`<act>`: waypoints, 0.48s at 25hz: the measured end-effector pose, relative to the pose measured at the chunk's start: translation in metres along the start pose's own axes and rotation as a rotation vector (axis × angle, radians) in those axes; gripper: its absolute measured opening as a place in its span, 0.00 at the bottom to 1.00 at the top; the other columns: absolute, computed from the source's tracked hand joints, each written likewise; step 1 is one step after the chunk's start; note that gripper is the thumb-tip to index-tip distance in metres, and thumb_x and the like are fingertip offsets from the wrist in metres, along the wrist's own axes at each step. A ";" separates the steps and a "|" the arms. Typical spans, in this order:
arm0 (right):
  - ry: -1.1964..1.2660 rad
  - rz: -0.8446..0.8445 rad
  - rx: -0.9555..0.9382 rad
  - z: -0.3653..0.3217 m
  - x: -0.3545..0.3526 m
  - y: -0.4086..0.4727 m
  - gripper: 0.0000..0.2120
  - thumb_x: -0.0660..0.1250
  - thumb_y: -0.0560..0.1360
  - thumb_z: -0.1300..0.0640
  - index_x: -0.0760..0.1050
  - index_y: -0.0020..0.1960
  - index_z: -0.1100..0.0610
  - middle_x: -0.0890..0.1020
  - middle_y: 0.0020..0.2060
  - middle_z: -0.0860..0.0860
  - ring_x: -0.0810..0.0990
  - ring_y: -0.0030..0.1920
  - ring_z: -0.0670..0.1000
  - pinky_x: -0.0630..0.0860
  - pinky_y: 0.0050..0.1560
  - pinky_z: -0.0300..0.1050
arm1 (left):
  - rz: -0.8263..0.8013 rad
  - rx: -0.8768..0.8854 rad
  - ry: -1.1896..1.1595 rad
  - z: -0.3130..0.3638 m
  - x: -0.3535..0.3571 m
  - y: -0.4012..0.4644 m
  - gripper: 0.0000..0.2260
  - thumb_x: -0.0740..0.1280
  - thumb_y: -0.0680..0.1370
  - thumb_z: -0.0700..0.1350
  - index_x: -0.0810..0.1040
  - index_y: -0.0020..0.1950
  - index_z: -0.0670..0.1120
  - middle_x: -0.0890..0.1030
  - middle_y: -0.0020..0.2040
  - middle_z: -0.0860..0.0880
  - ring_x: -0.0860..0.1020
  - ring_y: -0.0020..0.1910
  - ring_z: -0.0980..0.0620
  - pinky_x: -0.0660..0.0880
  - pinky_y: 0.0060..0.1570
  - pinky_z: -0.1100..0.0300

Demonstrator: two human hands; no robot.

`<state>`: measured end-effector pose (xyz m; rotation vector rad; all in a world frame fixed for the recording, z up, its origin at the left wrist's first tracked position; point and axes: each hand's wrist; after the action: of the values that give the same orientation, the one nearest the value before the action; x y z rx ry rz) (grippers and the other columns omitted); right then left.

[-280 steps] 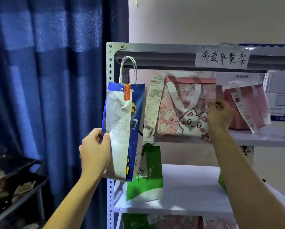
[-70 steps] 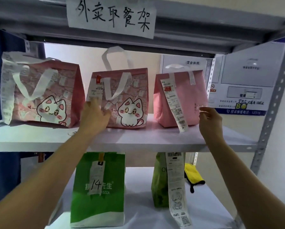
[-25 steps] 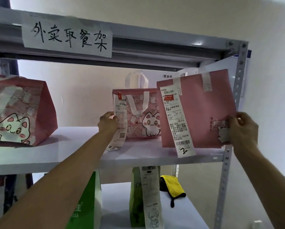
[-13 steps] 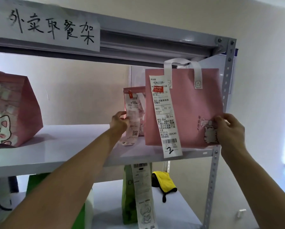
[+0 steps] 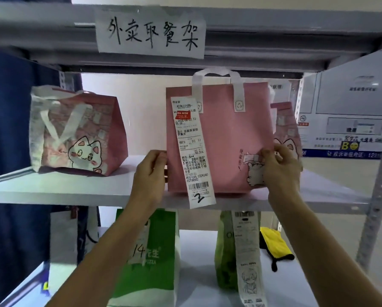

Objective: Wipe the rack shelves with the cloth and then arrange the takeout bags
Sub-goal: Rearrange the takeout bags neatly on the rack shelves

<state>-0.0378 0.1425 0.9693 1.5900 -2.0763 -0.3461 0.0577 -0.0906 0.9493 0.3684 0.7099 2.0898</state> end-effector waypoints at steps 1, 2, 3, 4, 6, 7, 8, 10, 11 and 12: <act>0.012 -0.033 -0.005 0.002 0.014 -0.005 0.05 0.64 0.80 0.56 0.78 0.48 0.50 0.85 0.35 0.46 0.83 0.31 0.42 0.78 0.28 0.39 | 0.020 -0.009 -0.012 -0.003 -0.012 -0.001 0.13 0.55 0.85 0.50 0.77 0.52 0.50 0.84 0.47 0.52 0.83 0.47 0.53 0.80 0.45 0.61; 0.016 -0.053 -0.009 0.005 0.029 -0.010 0.06 0.62 0.80 0.57 0.77 0.48 0.51 0.84 0.36 0.47 0.82 0.32 0.46 0.79 0.28 0.42 | 0.033 -0.008 -0.015 -0.007 -0.024 -0.001 0.12 0.55 0.85 0.51 0.78 0.54 0.51 0.84 0.47 0.52 0.83 0.47 0.55 0.79 0.43 0.65; 0.009 -0.065 -0.010 0.006 0.042 -0.013 0.08 0.60 0.81 0.59 0.77 0.48 0.50 0.82 0.37 0.48 0.81 0.34 0.49 0.80 0.30 0.47 | 0.036 -0.001 -0.011 -0.010 -0.035 0.001 0.11 0.56 0.85 0.51 0.78 0.56 0.52 0.85 0.48 0.52 0.83 0.47 0.57 0.78 0.41 0.67; -0.007 -0.085 -0.006 0.007 0.055 -0.016 0.11 0.58 0.80 0.60 0.76 0.47 0.49 0.82 0.38 0.49 0.79 0.35 0.51 0.81 0.34 0.53 | 0.038 -0.001 0.002 -0.015 -0.045 0.006 0.09 0.59 0.84 0.49 0.78 0.57 0.53 0.85 0.49 0.53 0.83 0.48 0.58 0.79 0.41 0.67; -0.054 -0.137 0.001 0.012 0.077 -0.018 0.14 0.55 0.80 0.62 0.77 0.50 0.50 0.82 0.41 0.53 0.78 0.38 0.54 0.81 0.42 0.59 | 0.054 -0.038 0.070 -0.025 -0.059 0.018 0.08 0.62 0.83 0.45 0.77 0.59 0.55 0.84 0.51 0.56 0.84 0.48 0.57 0.80 0.41 0.64; -0.076 -0.160 -0.005 0.015 0.086 -0.017 0.14 0.55 0.80 0.62 0.78 0.53 0.52 0.83 0.43 0.55 0.78 0.39 0.54 0.81 0.43 0.59 | 0.066 -0.066 0.118 -0.030 -0.063 0.025 0.10 0.63 0.82 0.43 0.76 0.60 0.55 0.83 0.52 0.58 0.83 0.48 0.57 0.80 0.41 0.63; -0.094 -0.175 -0.013 0.019 0.093 -0.015 0.14 0.55 0.80 0.63 0.78 0.56 0.53 0.83 0.43 0.55 0.78 0.37 0.53 0.80 0.42 0.57 | 0.075 -0.091 0.161 -0.034 -0.066 0.032 0.11 0.64 0.82 0.43 0.75 0.63 0.54 0.82 0.53 0.58 0.81 0.48 0.59 0.80 0.41 0.64; -0.110 -0.190 -0.015 0.025 0.103 -0.009 0.13 0.58 0.81 0.62 0.78 0.59 0.54 0.83 0.40 0.51 0.76 0.33 0.48 0.77 0.35 0.48 | 0.093 -0.111 0.250 -0.042 -0.069 0.047 0.13 0.65 0.81 0.44 0.75 0.65 0.52 0.82 0.56 0.54 0.81 0.49 0.58 0.80 0.44 0.62; -0.109 -0.198 -0.002 0.027 0.106 -0.005 0.12 0.59 0.81 0.61 0.78 0.60 0.54 0.84 0.41 0.50 0.77 0.33 0.47 0.77 0.34 0.44 | 0.107 -0.109 0.307 -0.046 -0.069 0.054 0.13 0.66 0.81 0.45 0.75 0.66 0.51 0.82 0.58 0.52 0.81 0.49 0.55 0.80 0.46 0.59; -0.111 -0.209 0.018 0.028 0.110 0.000 0.12 0.60 0.82 0.60 0.78 0.61 0.54 0.84 0.43 0.49 0.79 0.34 0.47 0.80 0.36 0.44 | 0.120 -0.102 0.367 -0.048 -0.067 0.062 0.14 0.66 0.81 0.45 0.75 0.66 0.51 0.82 0.58 0.51 0.80 0.47 0.55 0.79 0.43 0.61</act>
<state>-0.0740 0.0353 0.9708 1.8420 -2.0017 -0.5000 0.0324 -0.1905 0.9491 -0.0345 0.8043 2.3268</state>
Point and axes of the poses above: each hand's wrist, its own y-axis towards the middle knuckle, its own x-axis out of the palm, z = x × y
